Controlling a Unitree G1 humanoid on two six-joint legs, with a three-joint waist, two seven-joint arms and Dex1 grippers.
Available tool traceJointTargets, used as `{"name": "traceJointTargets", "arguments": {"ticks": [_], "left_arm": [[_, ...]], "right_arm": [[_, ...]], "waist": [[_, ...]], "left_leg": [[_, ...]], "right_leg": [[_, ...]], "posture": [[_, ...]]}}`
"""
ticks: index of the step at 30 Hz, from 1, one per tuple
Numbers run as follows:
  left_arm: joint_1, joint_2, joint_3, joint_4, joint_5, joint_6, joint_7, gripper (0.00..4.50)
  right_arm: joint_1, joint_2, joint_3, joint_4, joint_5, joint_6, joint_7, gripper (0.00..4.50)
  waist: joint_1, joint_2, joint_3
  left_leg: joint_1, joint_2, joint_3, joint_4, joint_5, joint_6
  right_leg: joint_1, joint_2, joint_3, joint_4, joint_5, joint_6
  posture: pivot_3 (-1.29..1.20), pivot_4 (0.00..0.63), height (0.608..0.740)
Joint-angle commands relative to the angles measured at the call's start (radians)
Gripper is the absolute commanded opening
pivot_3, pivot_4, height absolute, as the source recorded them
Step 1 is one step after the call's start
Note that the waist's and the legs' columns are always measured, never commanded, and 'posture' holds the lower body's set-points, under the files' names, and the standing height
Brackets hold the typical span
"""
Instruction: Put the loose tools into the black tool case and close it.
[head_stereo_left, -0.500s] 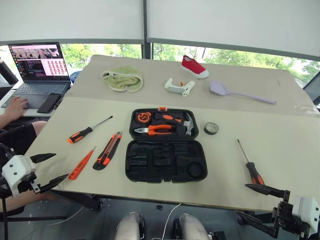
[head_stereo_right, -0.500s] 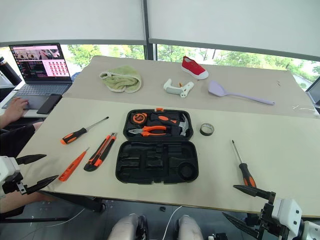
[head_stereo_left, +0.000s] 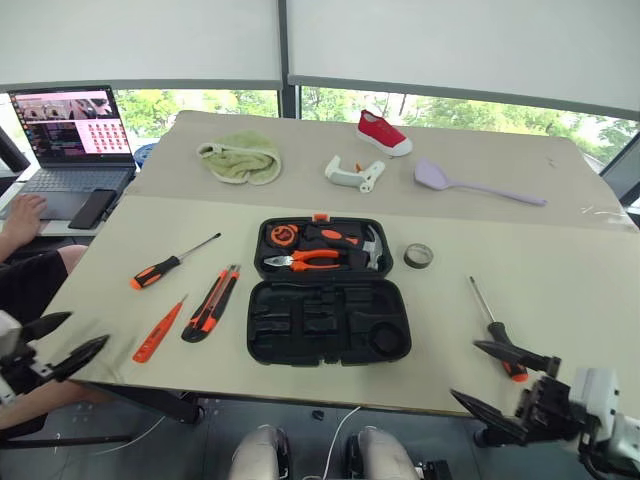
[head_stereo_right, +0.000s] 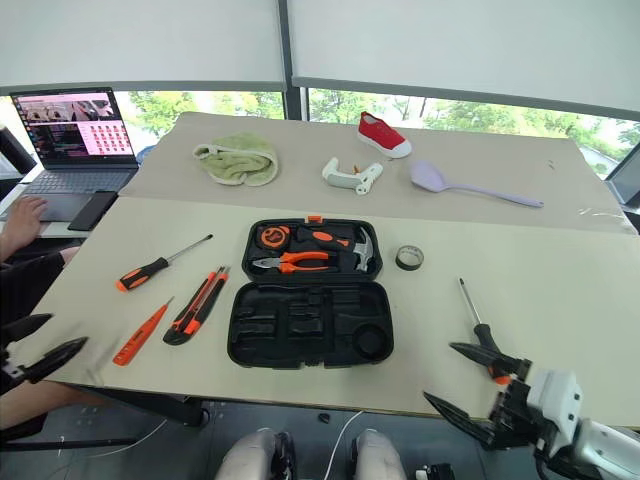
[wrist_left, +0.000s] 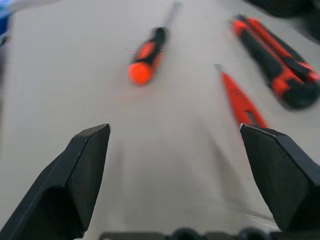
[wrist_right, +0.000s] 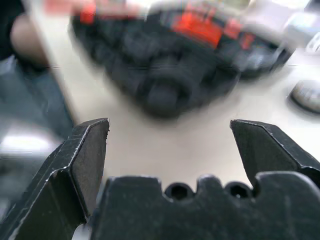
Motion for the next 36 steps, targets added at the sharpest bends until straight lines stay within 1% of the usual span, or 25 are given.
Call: {"name": "traceJointTargets", "arguments": {"ticks": [1, 5, 7, 10, 13, 16, 18, 19, 23, 24, 27, 28, 29, 30, 31, 32, 34, 36], "left_arm": [[0.044, -0.04, 0.106, -0.016, -0.062, 0.12, 0.085, 4.45], [0.069, -0.079, 0.127, -0.107, -0.098, 0.218, 0.132, 4.45], [0.043, -0.075, 0.116, -0.155, -0.112, 0.268, 0.169, 4.45], [-0.064, -0.036, 0.068, -0.219, -0.146, 0.343, 0.198, 4.45], [-0.186, 0.04, -0.052, -0.214, -0.095, 0.391, 0.185, 4.45], [-0.355, 0.111, -0.215, -0.104, 0.004, 0.395, 0.177, 4.45], [-0.482, 0.132, -0.318, -0.008, 0.061, 0.395, 0.155, 4.45], [-0.57, 0.135, -0.39, 0.066, 0.115, 0.379, 0.144, 4.45], [-0.816, 0.118, -0.584, 0.308, 0.274, 0.328, 0.095, 4.45], [-0.863, 0.106, -0.617, 0.356, 0.295, 0.329, 0.076, 4.45], [-0.962, 0.08, -0.709, 0.485, 0.391, 0.245, 0.043, 4.45], [-0.984, 0.072, -0.718, 0.518, 0.407, 0.222, 0.04, 3.93], [-1.0, 0.065, -0.72, 0.542, 0.411, 0.201, 0.025, 3.71], [-1.013, 0.052, -0.708, 0.56, 0.404, 0.163, 0.011, 3.31], [-1.026, 0.044, -0.699, 0.576, 0.399, 0.162, 0.002, 2.96], [-1.031, 0.041, -0.703, 0.583, 0.4, 0.152, -0.025, 2.48], [-1.028, 0.047, -0.717, 0.596, 0.416, 0.117, -0.067, 1.79], [-1.031, 0.048, -0.695, 0.611, 0.41, 0.056, -0.086, 0.99]], "right_arm": [[-0.03, 0.033, -0.004, -0.077, 0.076, 0.062, -0.087, 4.5], [-0.028, 0.095, 0.008, -0.053, 0.031, -0.001, -0.082, 4.5], [-0.024, 0.118, 0.012, -0.034, 0.013, -0.028, -0.071, 4.5], [-0.028, 0.129, 0.023, -0.007, -0.005, -0.056, -0.046, 4.5], [-0.044, 0.13, 0.038, 0.02, -0.021, -0.073, -0.031, 4.5], [-0.065, 0.128, 0.061, 0.042, -0.042, -0.086, -0.023, 4.5], [-0.076, 0.131, 0.074, 0.05, -0.054, -0.09, -0.025, 4.5], [-0.082, 0.133, 0.08, 0.053, -0.06, -0.094, -0.029, 4.5], [-0.097, 0.141, 0.091, 0.05, -0.077, -0.102, -0.055, 4.5], [-0.097, 0.142, 0.091, 0.045, -0.079, -0.102, -0.062, 4.5], [-0.082, 0.144, 0.084, 0.023, -0.083, -0.104, -0.087, 4.5], [-0.074, 0.143, 0.083, 0.014, -0.084, -0.104, -0.094, 4.5], [-0.067, 0.143, 0.082, 0.006, -0.085, -0.104, -0.101, 4.5], [-0.058, 0.144, 0.081, -0.005, -0.085, -0.102, -0.11, 4.5], [-0.051, 0.144, 0.081, -0.017, -0.086, -0.099, -0.119, 4.5], [-0.045, 0.143, 0.081, -0.031, -0.087, -0.093, -0.132, 4.5], [-0.035, 0.139, 0.083, -0.057, -0.087, -0.08, -0.154, 4.5], [-0.031, 0.133, 0.087, -0.08, -0.086, -0.066, -0.171, 4.5]], "waist": [[-0.002, 0.0, 0.0], [0.007, -0.002, -0.001], [0.017, -0.003, -0.001], [0.026, -0.005, -0.003], [0.027, -0.006, -0.003], [0.021, -0.006, -0.004], [0.014, -0.003, -0.004], [0.012, -0.002, -0.004], [0.006, -0.002, -0.004], [0.007, -0.003, -0.004], [0.008, -0.003, -0.004], [0.006, -0.003, -0.004], [0.006, -0.003, -0.004], [0.005, -0.003, -0.004], [0.004, -0.003, -0.004], [0.006, -0.003, -0.004], [0.005, -0.003, -0.004], [0.005, -0.003, -0.004]], "left_leg": [[0.0, 0.0, 0.0, 0.0, 0.0, 0.0], [0.0, -0.001, 0.0, 0.0, 0.0, 0.0], [-0.001, -0.001, -0.001, 0.0, 0.0, 0.0], [-0.001, -0.001, -0.001, 0.0, 0.0, 0.0], [-0.001, -0.002, -0.001, 0.0, 0.0, -0.001], [-0.001, -0.003, -0.001, 0.0, 0.0, -0.001], [0.0, -0.003, 0.001, 0.0, 0.001, -0.001], [0.0, -0.004, 0.001, 0.0, 0.001, -0.001], [-0.002, -0.003, 0.002, 0.0, 0.005, -0.009], [-0.002, -0.002, 0.003, 0.0, 0.006, -0.009], [-0.002, -0.003, 0.003, 0.0, 0.007, -0.011], [-0.002, -0.003, 0.003, 0.001, 0.007, -0.011], [-0.002, -0.003, 0.004, 0.001, 0.007, -0.011], [-0.002, -0.003, 0.004, 0.001, 0.007, -0.01], [-0.002, -0.003, 0.004, 0.001, 0.005, -0.007], [-0.002, -0.002, 0.003, 0.001, 0.005, -0.007], [-0.002, -0.002, 0.003, 0.002, 0.005, -0.006], [-0.002, -0.002, 0.003, 0.003, 0.004, -0.005]], "right_leg": [[0.0, -0.001, 0.0, 0.0, 0.001, -0.001], [0.0, -0.001, 0.0, 0.0, 0.001, -0.003], [0.0, -0.001, 0.0, 0.0, 0.0, -0.004], [0.001, -0.003, -0.001, 0.0, 0.0, -0.005], [0.001, -0.003, -0.002, 0.0, 0.001, -0.005], [0.001, -0.001, -0.004, 0.0, 0.002, -0.004], [0.001, 0.001, -0.004, 0.0, 0.005, 0.001], [0.0, 0.002, -0.004, 0.0, 0.005, 0.002], [0.002, 0.013, -0.003, 0.002, 0.005, 0.001], [0.001, 0.014, -0.001, 0.002, 0.005, 0.001], [0.0, 0.015, -0.001, 0.004, 0.005, 0.001], [0.0, 0.015, 0.0, 0.006, 0.004, 0.001], [-0.001, 0.015, 0.001, 0.006, 0.004, 0.001], [-0.001, 0.015, 0.001, 0.007, 0.004, 0.001], [-0.001, 0.015, 0.002, 0.007, 0.004, 0.0], [-0.001, 0.015, 0.002, 0.008, 0.004, 0.0], [-0.001, 0.014, 0.001, 0.009, 0.004, 0.0], [-0.001, 0.014, 0.002, 0.009, 0.004, 0.0]], "posture": [[0.0, 0.15, 0.736], [0.0, 0.15, 0.736], [0.0, 0.15, 0.736], [0.0, 0.15, 0.736], [0.0, 0.15, 0.736], [0.0, 0.15, 0.736], [0.0, 0.15, 0.736], [0.0, 0.15, 0.736], [0.0, 0.15, 0.736], [0.0, 0.15, 0.736], [0.0, 0.15, 0.736], [0.0, 0.15, 0.736], [0.0, 0.15, 0.736], [0.0, 0.15, 0.736], [0.0, 0.15, 0.736], [0.0, 0.15, 0.736], [0.0, 0.15, 0.736], [0.0, 0.15, 0.736]]}}
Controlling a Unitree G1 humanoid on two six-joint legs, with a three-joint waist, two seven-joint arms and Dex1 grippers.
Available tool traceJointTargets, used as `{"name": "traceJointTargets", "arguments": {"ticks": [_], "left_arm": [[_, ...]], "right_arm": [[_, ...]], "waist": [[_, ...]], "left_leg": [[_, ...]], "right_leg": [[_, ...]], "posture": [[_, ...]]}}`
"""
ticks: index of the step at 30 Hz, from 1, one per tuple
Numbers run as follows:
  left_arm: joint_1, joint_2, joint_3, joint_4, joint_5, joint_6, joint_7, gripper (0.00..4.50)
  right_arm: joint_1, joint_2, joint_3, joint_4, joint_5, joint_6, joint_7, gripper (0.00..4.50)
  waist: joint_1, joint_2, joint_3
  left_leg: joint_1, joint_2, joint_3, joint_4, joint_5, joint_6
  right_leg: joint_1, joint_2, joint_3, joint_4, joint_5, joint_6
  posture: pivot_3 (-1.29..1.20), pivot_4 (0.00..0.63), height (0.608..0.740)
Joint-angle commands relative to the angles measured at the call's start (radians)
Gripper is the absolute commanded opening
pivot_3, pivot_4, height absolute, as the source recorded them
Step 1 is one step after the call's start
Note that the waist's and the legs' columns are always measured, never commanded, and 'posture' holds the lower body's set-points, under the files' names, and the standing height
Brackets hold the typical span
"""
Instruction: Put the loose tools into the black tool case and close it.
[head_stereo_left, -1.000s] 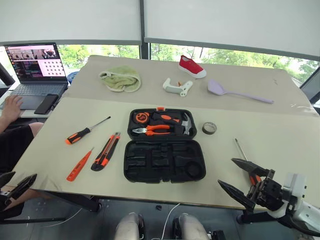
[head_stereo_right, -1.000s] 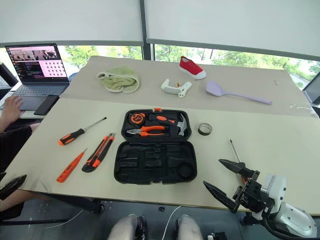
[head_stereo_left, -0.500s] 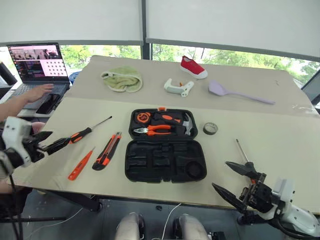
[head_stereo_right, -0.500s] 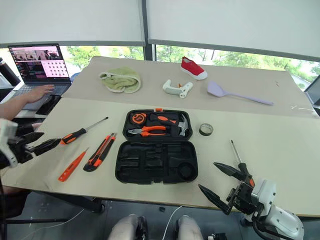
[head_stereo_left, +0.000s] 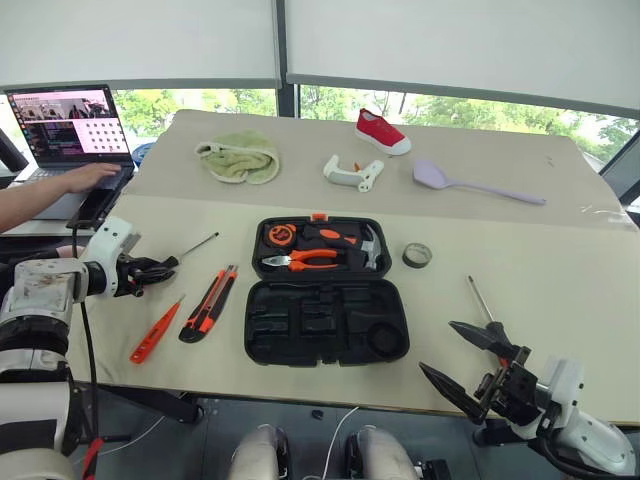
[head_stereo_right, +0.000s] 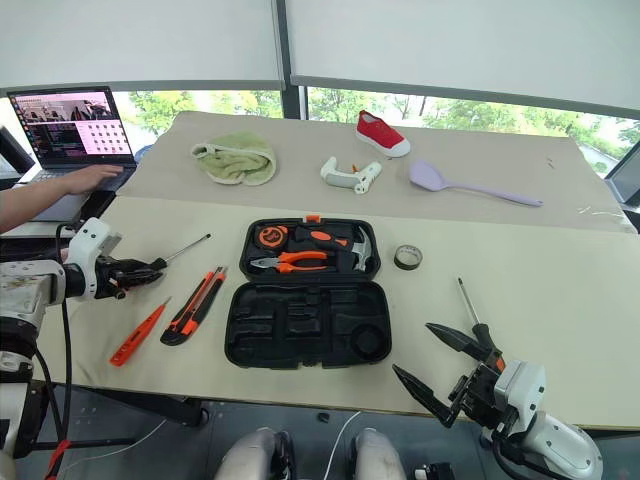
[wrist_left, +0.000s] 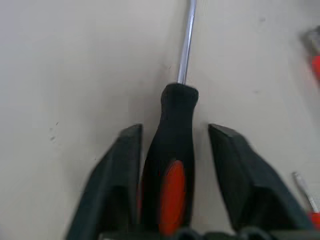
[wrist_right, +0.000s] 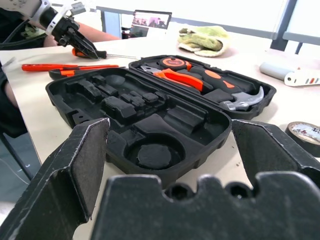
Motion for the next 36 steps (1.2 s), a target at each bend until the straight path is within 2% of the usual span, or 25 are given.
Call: {"name": "traceJointTargets", "arguments": {"ticks": [1, 4, 7, 10, 12, 17, 24, 29, 36], "left_arm": [[-0.024, 0.008, 0.049, 0.027, -0.016, -0.124, -0.057, 0.72], [-0.034, 0.002, 0.135, -0.015, -0.112, -0.255, -0.185, 0.7], [-0.053, 0.005, 0.099, -0.124, -0.138, -0.306, -0.368, 0.7], [-0.074, -0.048, 0.011, -0.305, -0.148, -0.217, -0.441, 0.7], [-0.074, -0.07, -0.032, -0.383, -0.132, -0.195, -0.459, 0.7], [-0.045, -0.169, -0.203, -0.564, -0.029, -0.113, -0.398, 0.7], [-0.072, -0.263, -0.319, -0.571, 0.12, -0.07, -0.26, 0.7], [-0.089, -0.295, -0.334, -0.544, 0.171, -0.056, -0.196, 0.7], [-0.074, -0.302, -0.345, -0.57, 0.157, -0.086, -0.244, 0.7]], "right_arm": [[0.004, -0.012, -0.008, -0.077, 0.007, 0.022, -0.039, 4.5], [-0.02, -0.027, -0.034, -0.099, 0.036, 0.048, -0.066, 4.5], [-0.056, -0.075, -0.097, -0.105, 0.089, 0.083, -0.074, 4.5], [-0.046, -0.12, -0.105, -0.082, 0.092, 0.095, -0.023, 4.5], [-0.043, -0.138, -0.107, -0.072, 0.092, 0.099, -0.005, 4.5], [-0.04, -0.184, -0.107, -0.077, 0.154, 0.195, 0.023, 4.5], [-0.043, -0.182, -0.098, -0.063, 0.126, 0.199, 0.043, 4.5], [-0.027, -0.164, -0.104, -0.065, 0.113, 0.186, 0.042, 4.5], [-0.021, -0.133, -0.106, -0.074, 0.128, 0.2, 0.03, 4.5]], "waist": [[0.0, 0.0, 0.0], [0.001, -0.002, 0.001], [0.0, -0.003, 0.002], [0.014, -0.003, 0.002], [0.019, -0.002, 0.002], [0.011, -0.002, 0.002], [0.004, -0.002, 0.002], [0.013, -0.002, 0.002], [0.012, -0.002, 0.002]], "left_leg": [[0.0, 0.0, 0.0, 0.0, 0.0, 0.0], [0.0, 0.0, 0.0, 0.001, 0.0, 0.001], [-0.005, 0.002, -0.001, 0.006, 0.0, 0.0], [-0.007, 0.002, -0.003, 0.013, 0.0, 0.002], [-0.007, 0.0, -0.003, 0.013, -0.001, 0.013], [-0.007, -0.001, -0.003, 0.014, -0.001, 0.017], [-0.007, 0.0, -0.003, 0.015, -0.001, 0.017], [-0.007, -0.001, -0.003, 0.015, -0.002, 0.018], [-0.007, 0.0, -0.004, 0.016, -0.002, 0.018]], "right_leg": [[0.0, 0.0, 0.0, 0.0, 0.0, 0.0], [0.0, 0.0, 0.0, 0.0, 0.0, 0.0], [-0.002, 0.0, -0.002, 0.001, 0.0, -0.001], [-0.001, 0.0, -0.004, 0.003, 0.0, 0.0], [0.001, -0.001, -0.003, 0.003, -0.001, 0.002], [0.001, 0.0, -0.001, 0.005, -0.001, 0.003], [0.0, 0.002, 0.002, 0.006, -0.002, 0.003], [0.0, 0.001, 0.001, 0.006, -0.002, 0.003], [0.0, 0.001, 0.002, 0.006, -0.002, 0.003]], "posture": [[0.0, 0.15, 0.736], [0.0, 0.15, 0.736], [0.0, 0.15, 0.736], [0.0, 0.15, 0.736], [0.0, 0.15, 0.736], [0.0, 0.15, 0.736], [0.0, 0.15, 0.736], [0.0, 0.15, 0.736], [0.0, 0.15, 0.736]]}}
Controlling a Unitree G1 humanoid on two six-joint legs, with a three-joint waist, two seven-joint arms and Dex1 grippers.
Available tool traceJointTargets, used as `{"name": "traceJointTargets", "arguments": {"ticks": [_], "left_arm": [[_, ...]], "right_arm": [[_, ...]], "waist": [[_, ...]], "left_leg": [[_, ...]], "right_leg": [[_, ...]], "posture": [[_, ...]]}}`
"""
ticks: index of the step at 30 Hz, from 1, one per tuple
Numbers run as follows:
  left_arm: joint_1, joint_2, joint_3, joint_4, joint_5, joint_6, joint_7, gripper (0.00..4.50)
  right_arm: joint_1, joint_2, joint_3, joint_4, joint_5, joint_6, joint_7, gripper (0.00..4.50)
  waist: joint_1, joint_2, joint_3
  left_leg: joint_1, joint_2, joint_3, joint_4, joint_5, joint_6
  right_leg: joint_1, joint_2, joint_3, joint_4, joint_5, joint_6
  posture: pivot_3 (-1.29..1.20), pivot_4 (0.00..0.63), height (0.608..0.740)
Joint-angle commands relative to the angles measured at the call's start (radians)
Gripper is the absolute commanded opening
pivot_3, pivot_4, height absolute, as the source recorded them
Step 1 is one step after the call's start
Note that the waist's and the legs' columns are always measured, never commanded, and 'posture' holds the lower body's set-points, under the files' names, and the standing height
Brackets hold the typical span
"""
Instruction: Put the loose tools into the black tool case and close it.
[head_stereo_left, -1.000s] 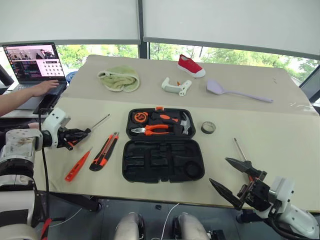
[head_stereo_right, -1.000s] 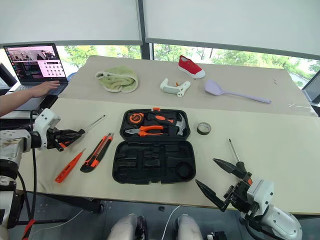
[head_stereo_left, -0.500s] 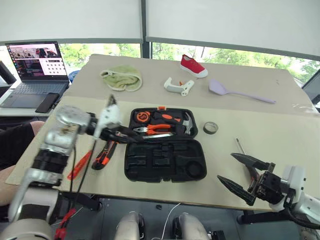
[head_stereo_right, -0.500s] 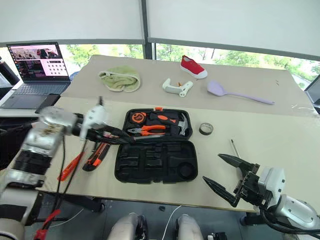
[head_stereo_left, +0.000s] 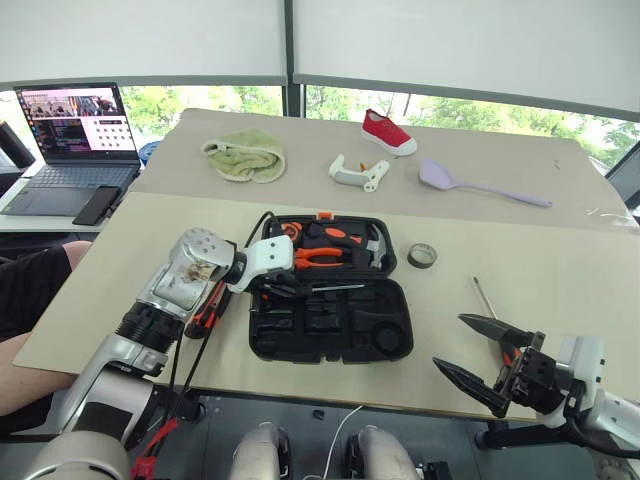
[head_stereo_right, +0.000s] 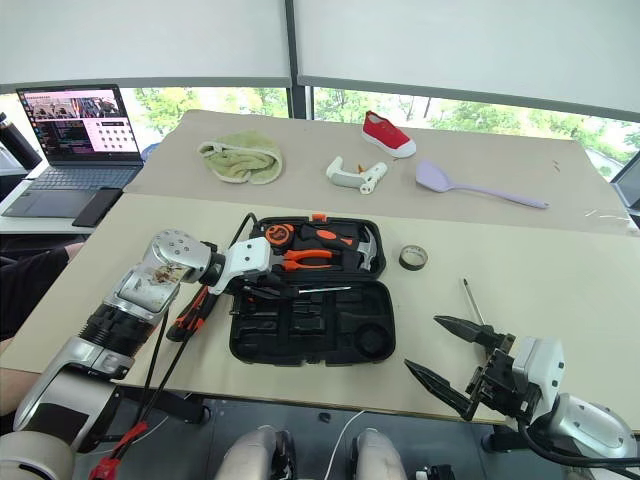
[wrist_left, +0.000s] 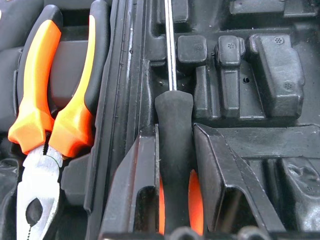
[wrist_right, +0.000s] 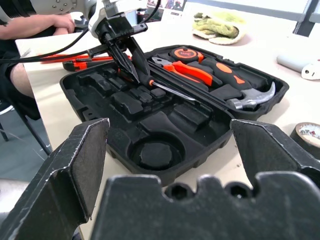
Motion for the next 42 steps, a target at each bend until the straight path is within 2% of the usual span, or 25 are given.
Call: {"name": "traceJointTargets", "arguments": {"ticks": [1, 2, 4, 8, 11, 15, 16, 21, 30, 32, 35, 36, 37, 39, 42], "left_arm": [[-0.009, -0.019, 0.024, -0.035, -0.022, -0.044, 0.01, 1.54], [-0.01, -0.039, 0.048, -0.035, -0.038, -0.069, 0.038, 1.74], [-0.009, -0.076, 0.101, -0.028, -0.068, -0.129, 0.094, 2.5], [0.038, -0.078, 0.18, -0.072, -0.154, -0.043, 0.108, 2.5], [0.084, -0.063, 0.199, -0.084, -0.169, -0.046, 0.111, 1.7], [0.137, -0.063, 0.165, -0.098, -0.139, -0.047, 0.124, 0.22], [0.146, -0.071, 0.161, -0.105, -0.141, -0.04, 0.13, 0.05], [0.18, -0.078, 0.111, -0.097, -0.086, -0.047, 0.169, 0.05], [0.199, -0.118, 0.055, -0.074, -0.051, 0.046, 0.229, 0.05], [0.201, -0.127, 0.08, -0.085, -0.081, 0.019, 0.224, 0.05], [0.219, -0.129, 0.194, -0.116, -0.197, -0.078, 0.181, 0.05], [0.23, -0.121, 0.235, -0.128, -0.24, -0.111, 0.156, 0.55], [0.247, -0.109, 0.286, -0.142, -0.3, -0.129, 0.12, 0.75], [0.291, -0.069, 0.38, -0.155, -0.404, -0.151, 0.044, 1.56], [0.357, 0.014, 0.447, -0.138, -0.457, -0.207, -0.076, 2.57]], "right_arm": [[-0.001, 0.003, -0.016, -0.023, 0.024, 0.006, -0.004, 4.5], [0.0, 0.004, -0.013, -0.022, 0.026, 0.011, -0.004, 4.5], [0.003, 0.006, -0.007, -0.022, 0.026, 0.015, -0.003, 4.5], [0.006, 0.01, -0.003, -0.023, 0.031, 0.028, -0.006, 4.5], [0.008, 0.017, -0.001, -0.026, 0.033, 0.034, -0.01, 4.5], [-0.006, 0.023, 0.011, -0.022, 0.026, 0.039, -0.015, 4.5], [-0.01, 0.023, 0.012, -0.02, 0.026, 0.041, -0.016, 4.5], [-0.024, 0.021, 0.015, -0.013, 0.025, 0.043, -0.018, 4.5], [-0.015, 0.028, 0.026, -0.024, 0.022, 0.05, -0.038, 4.5], [-0.009, 0.03, 0.021, -0.032, 0.02, 0.052, -0.054, 4.5], [0.031, 0.036, -0.038, -0.038, 0.024, 0.045, -0.084, 4.5], [0.051, 0.039, -0.065, -0.033, 0.021, 0.036, -0.09, 4.5], [0.079, 0.044, -0.097, -0.023, 0.015, 0.023, -0.094, 4.5], [0.132, 0.062, -0.163, 0.003, -0.005, -0.007, -0.102, 4.5], [0.191, 0.08, -0.231, 0.04, -0.038, -0.04, -0.109, 4.5]], "waist": [[0.0, 0.0, 0.0], [0.001, 0.0, 0.0], [0.005, 0.0, 0.0], [-0.002, 0.001, 0.0], [-0.007, 0.002, -0.001], [-0.003, 0.002, 0.0], [-0.002, 0.002, 0.0], [0.003, 0.002, 0.0], [0.006, 0.007, -0.004], [0.005, 0.007, -0.004], [0.003, 0.008, -0.004], [0.003, 0.008, -0.003], [0.002, 0.008, -0.003], [0.001, 0.008, -0.003], [-0.006, 0.009, -0.003]], "left_leg": [[0.0, 0.0, 0.0, 0.0, 0.0, 0.0], [0.0, 0.0, 0.0, 0.0, 0.0, 0.0], [0.0, 0.0, 0.0, 0.001, 0.0, 0.0], [-0.002, 0.0, -0.001, 0.004, -0.001, 0.002], [-0.001, 0.001, -0.001, 0.004, -0.001, 0.001], [0.0, 0.0, -0.001, 0.004, -0.001, 0.001], [-0.001, 0.0, -0.001, 0.004, -0.001, 0.001], [-0.001, 0.0, -0.001, 0.004, -0.001, 0.002], [0.002, -0.001, -0.002, 0.004, -0.002, 0.003], [0.004, -0.001, -0.002, 0.004, -0.003, 0.004], [0.005, -0.001, -0.002, 0.004, -0.003, 0.004], [0.004, 0.0, -0.002, 0.004, -0.003, 0.004], [0.003, 0.0, -0.003, 0.004, -0.003, 0.004], [0.001, 0.0, -0.003, 0.004, -0.003, 0.004], [0.002, 0.001, -0.003, 0.004, -0.003, 0.003]], "right_leg": [[0.0, 0.0, 0.0, 0.0, 0.0, 0.0], [0.0, 0.0, 0.0, 0.0, 0.0, 0.0], [0.0, -0.001, 0.0, 0.0, 0.0, 0.0], [0.001, -0.001, -0.001, 0.0, 0.0, 0.001], [0.001, 0.0, 0.0, 0.001, 0.0, 0.001], [0.001, 0.0, -0.001, 0.001, 0.0, 0.001], [0.001, 0.0, -0.001, 0.001, 0.0, 0.001], [0.001, -0.001, 0.0, 0.0, 0.001, 0.001], [0.006, -0.002, -0.001, 0.0, 0.0, 0.002], [0.008, -0.003, -0.001, -0.001, 0.0, 0.002], [0.009, -0.003, -0.001, -0.001, 0.0, 0.002], [0.008, -0.003, -0.001, -0.001, 0.0, 0.002], [0.008, -0.003, -0.001, -0.001, 0.0, 0.002], [0.005, -0.003, -0.001, -0.001, 0.0, 0.002], [0.005, -0.003, -0.001, -0.001, 0.0, 0.002]], "posture": [[0.0, 0.15, 0.736], [0.0, 0.15, 0.736], [0.0, 0.15, 0.736], [0.0, 0.15, 0.736], [0.0, 0.15, 0.736], [0.0, 0.15, 0.736], [0.0, 0.15, 0.736], [0.0, 0.15, 0.736], [0.0, 0.15, 0.736], [0.0, 0.15, 0.736], [0.0, 0.15, 0.736], [0.0, 0.15, 0.736], [0.0, 0.15, 0.736], [0.0, 0.15, 0.736], [0.0, 0.15, 0.736]]}}
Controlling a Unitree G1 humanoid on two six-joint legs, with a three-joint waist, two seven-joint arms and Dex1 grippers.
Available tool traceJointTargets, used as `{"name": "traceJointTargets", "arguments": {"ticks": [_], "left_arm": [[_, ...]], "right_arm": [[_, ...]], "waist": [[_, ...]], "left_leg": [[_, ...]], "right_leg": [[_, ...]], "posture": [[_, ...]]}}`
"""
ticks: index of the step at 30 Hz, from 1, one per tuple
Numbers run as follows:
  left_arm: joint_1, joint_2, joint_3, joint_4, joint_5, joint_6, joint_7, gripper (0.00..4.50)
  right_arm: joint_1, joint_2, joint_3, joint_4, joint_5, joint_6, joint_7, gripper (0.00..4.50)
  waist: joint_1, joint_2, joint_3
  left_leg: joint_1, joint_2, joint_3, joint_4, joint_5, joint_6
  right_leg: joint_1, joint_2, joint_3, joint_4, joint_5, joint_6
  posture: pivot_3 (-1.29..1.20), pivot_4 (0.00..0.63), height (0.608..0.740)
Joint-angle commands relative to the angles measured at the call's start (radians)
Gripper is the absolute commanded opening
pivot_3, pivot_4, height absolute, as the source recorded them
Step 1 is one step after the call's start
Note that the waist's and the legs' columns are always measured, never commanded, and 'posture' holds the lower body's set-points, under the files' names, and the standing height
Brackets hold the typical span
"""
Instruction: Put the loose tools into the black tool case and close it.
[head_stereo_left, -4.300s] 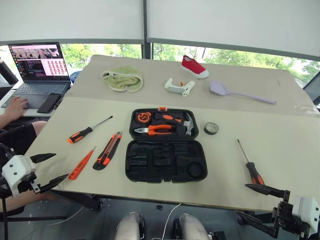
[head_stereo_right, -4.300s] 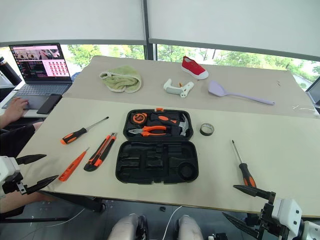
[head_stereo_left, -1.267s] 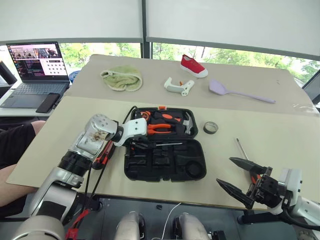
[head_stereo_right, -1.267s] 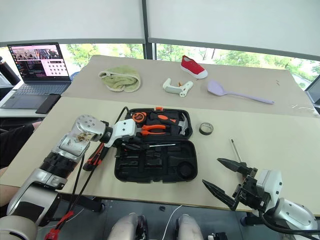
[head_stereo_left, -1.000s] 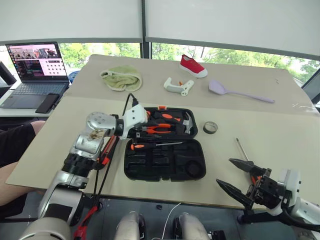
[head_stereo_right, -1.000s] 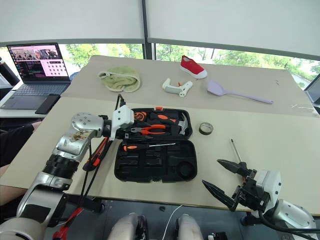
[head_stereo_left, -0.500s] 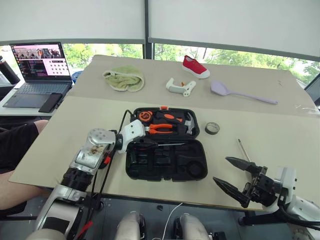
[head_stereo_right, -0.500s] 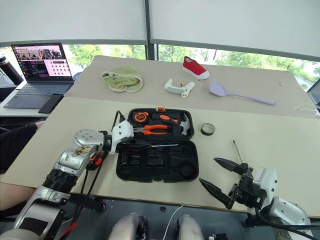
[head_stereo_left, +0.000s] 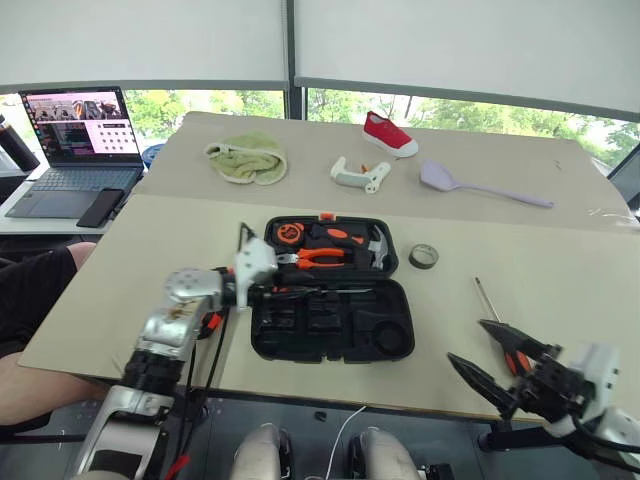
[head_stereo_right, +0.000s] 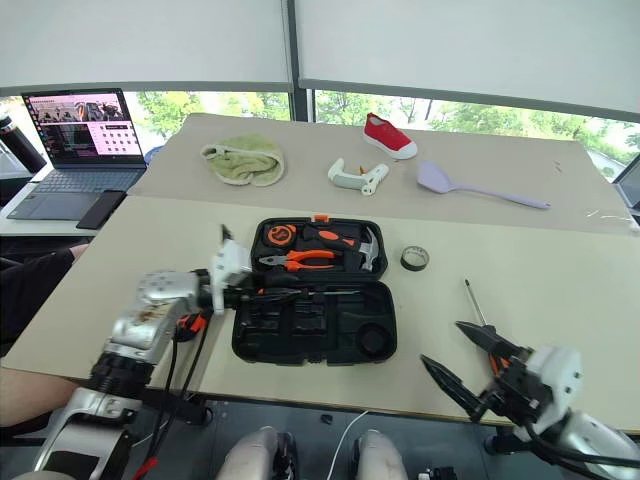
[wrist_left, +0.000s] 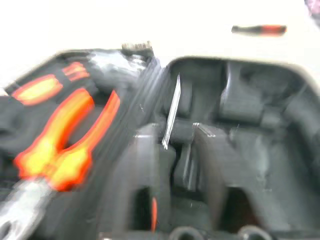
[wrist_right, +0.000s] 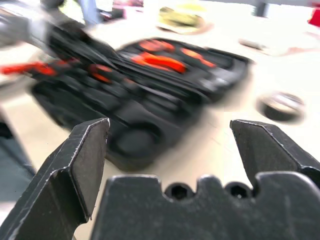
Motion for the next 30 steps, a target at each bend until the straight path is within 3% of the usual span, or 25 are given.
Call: {"name": "traceJointTargets", "arguments": {"ticks": [1, 5, 11, 17, 20, 22, 25, 30], "left_arm": [[0.07, 0.102, 0.102, -0.005, -0.091, -0.09, -0.164, 2.85], [0.228, 0.215, 0.244, 0.069, -0.159, -0.159, -0.299, 4.44], [0.376, 0.209, 0.301, -0.041, -0.223, -0.126, -0.279, 4.47], [0.395, 0.171, 0.253, -0.245, -0.306, -0.03, -0.218, 4.47], [0.365, 0.138, 0.222, -0.314, -0.311, -0.016, -0.169, 4.47], [0.349, 0.124, 0.201, -0.344, -0.307, -0.014, -0.149, 4.47], [0.353, 0.123, 0.186, -0.356, -0.292, -0.017, -0.146, 4.5], [0.343, 0.139, 0.196, -0.338, -0.289, -0.014, -0.131, 4.5]], "right_arm": [[0.064, 0.019, -0.107, 0.039, -0.041, -0.066, -0.012, 4.5], [0.175, 0.067, -0.204, 0.115, -0.083, -0.086, -0.055, 4.5], [0.188, 0.075, -0.182, 0.113, -0.13, -0.029, -0.121, 4.5], [0.06, -0.103, -0.14, 0.043, -0.086, 0.257, -0.167, 4.5], [-0.022, -0.204, -0.088, 0.066, -0.126, 0.426, -0.222, 4.5], [-0.098, -0.256, -0.048, 0.098, -0.156, 0.527, -0.271, 4.5], [-0.189, -0.292, 0.015, 0.121, -0.168, 0.645, -0.304, 3.77], [-0.276, -0.304, 0.058, 0.14, -0.191, 0.691, -0.304, 2.05]], "waist": [[-0.003, 0.001, 0.0], [-0.003, 0.005, 0.001], [-0.002, 0.007, 0.002], [-0.005, 0.008, 0.003], [-0.005, 0.009, 0.003], [-0.005, 0.008, 0.003], [-0.004, 0.008, 0.003], [-0.004, 0.008, 0.003]], "left_leg": [[0.0, 0.0, 0.0, 0.0, 0.0, 0.0], [0.001, 0.0, 0.0, -0.001, -0.005, -0.008], [0.001, 0.001, -0.001, -0.002, -0.006, -0.009], [0.0, -0.001, -0.001, -0.002, -0.006, -0.009], [0.0, -0.001, -0.001, -0.002, -0.006, -0.008], [0.0, -0.002, -0.001, -0.003, -0.006, -0.007], [-0.002, -0.005, -0.001, -0.003, -0.004, -0.006], [-0.002, -0.004, -0.001, -0.003, -0.002, -0.001]], "right_leg": [[0.0, 0.0, 0.0, 0.0, 0.0, 0.0], [-0.003, -0.002, -0.001, -0.001, -0.001, 0.0], [-0.005, -0.013, 0.0, -0.005, -0.006, -0.001], [-0.004, -0.015, 0.002, -0.006, -0.006, 0.0], [-0.004, -0.012, 0.002, -0.006, -0.003, -0.005], [-0.001, -0.008, 0.002, -0.006, 0.0, -0.001], [-0.002, -0.005, 0.002, -0.006, 0.001, 0.002], [-0.002, -0.003, 0.001, -0.006, 0.001, 0.003]], "posture": [[0.0, 0.15, 0.736], [0.0, 0.15, 0.736], [0.0, 0.15, 0.736], [0.0, 0.15, 0.736], [0.0, 0.15, 0.736], [0.0, 0.15, 0.736], [0.0, 0.15, 0.736], [0.0, 0.15, 0.736]]}}
